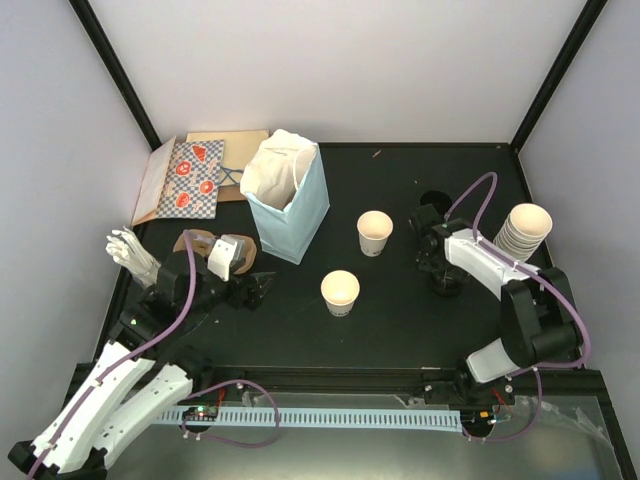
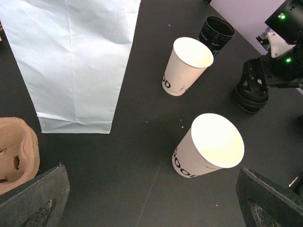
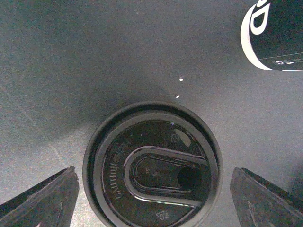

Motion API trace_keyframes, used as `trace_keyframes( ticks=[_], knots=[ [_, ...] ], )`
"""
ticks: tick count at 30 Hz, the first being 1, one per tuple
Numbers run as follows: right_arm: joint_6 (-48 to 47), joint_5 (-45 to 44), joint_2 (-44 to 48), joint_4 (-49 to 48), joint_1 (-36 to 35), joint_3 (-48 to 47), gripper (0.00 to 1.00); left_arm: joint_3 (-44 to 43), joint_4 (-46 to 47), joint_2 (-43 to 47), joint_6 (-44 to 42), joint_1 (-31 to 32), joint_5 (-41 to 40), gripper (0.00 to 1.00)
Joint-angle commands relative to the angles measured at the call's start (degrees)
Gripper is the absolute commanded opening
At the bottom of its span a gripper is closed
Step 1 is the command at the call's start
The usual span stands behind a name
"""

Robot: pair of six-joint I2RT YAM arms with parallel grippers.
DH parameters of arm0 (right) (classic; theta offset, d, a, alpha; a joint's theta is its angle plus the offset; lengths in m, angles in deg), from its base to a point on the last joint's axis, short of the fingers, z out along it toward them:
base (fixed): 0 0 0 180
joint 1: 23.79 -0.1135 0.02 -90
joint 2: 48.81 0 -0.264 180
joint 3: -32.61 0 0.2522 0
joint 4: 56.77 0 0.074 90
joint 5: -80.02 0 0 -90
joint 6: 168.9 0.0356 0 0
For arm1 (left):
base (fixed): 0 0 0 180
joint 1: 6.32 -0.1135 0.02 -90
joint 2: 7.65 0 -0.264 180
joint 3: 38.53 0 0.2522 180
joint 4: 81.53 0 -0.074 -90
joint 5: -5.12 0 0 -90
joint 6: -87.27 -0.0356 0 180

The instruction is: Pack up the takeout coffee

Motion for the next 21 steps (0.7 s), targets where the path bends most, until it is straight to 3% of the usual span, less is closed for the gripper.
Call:
trace_keyframes(
  ticks=[1,21],
  knots=[
    [-0.45,-0.57,-1.44,-1.57,0.76,-1.11,0.89,0.23,1.73,-0.22,-0.63,0.24,0.58,0.99],
    [-0.18,0.78,-1.15,-4.1,2.89,2.43,0.84,0.28,1.57,-0.61,-0.59,0.27,0.7,0.99]
  ],
)
